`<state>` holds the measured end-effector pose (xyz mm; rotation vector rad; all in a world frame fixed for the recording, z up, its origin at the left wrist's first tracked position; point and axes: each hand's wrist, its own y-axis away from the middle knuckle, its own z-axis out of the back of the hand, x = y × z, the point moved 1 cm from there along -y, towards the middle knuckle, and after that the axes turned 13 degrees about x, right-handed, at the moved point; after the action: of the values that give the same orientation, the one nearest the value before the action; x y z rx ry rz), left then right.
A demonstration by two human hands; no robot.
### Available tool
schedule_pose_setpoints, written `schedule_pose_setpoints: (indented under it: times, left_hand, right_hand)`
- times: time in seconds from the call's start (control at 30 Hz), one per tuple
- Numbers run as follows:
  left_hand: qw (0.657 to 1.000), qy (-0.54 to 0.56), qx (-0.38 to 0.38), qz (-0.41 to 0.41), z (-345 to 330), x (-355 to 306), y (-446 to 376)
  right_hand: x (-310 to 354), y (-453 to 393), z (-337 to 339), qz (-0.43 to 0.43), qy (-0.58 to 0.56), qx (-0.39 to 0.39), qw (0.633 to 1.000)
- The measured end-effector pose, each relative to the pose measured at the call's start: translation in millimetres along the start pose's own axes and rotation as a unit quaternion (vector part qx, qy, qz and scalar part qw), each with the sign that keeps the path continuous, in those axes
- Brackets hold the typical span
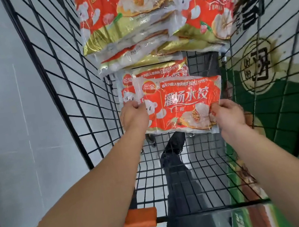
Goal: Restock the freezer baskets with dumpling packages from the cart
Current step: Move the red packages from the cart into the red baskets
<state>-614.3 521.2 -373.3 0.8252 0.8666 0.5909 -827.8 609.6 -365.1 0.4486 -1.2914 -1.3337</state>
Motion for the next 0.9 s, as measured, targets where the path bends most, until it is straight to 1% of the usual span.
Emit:
schedule_pose_setpoints:
  times: [0.07, 0.17, 0.27, 0.37, 0.43, 0.53, 0.63, 0.73, 0.83, 0.9]
  left_hand:
    - [0.999, 0.023, 0.024, -0.021, 10, -15, 19]
    - [0.995, 0.018, 0.077, -0.059, 30, -39, 41]
    - [0.984, -0.021, 0.144, -0.101, 61, -69, 73]
    - [0.963, -0.059, 0.223, -0.137, 87, -93, 100]
    - [0.946, -0.081, 0.267, -0.165, 99, -106, 124]
    - [0.913, -0.113, 0.332, -0.209, 104, -123, 162]
    - [0.885, -0.155, 0.358, -0.254, 97, -142, 208]
    - [0.84, -0.202, 0.406, -0.297, 82, -157, 253]
    - [0.817, -0.203, 0.43, -0.327, 65, -162, 299]
    - [0.8, -0.208, 0.436, -0.357, 48, -159, 339]
  right_hand:
    - [9, 32, 9, 0.02, -0.034, -0.016, 0.999]
    - [16, 73, 21, 0.044, -0.071, -0.03, 0.996]
    - [23, 131, 40, 0.063, -0.11, -0.055, 0.99]
    - [20, 186, 59, 0.097, -0.145, -0.08, 0.981]
    - [9, 222, 73, 0.125, -0.164, -0.105, 0.973]
    - [-10, 261, 86, 0.124, -0.213, -0.137, 0.959]
    - [-33, 299, 107, 0.121, -0.264, -0.171, 0.942]
    - [-55, 336, 132, 0.133, -0.292, -0.207, 0.924]
    - [-76, 364, 156, 0.152, -0.312, -0.242, 0.906]
    - [-103, 391, 175, 0.172, -0.33, -0.275, 0.886]
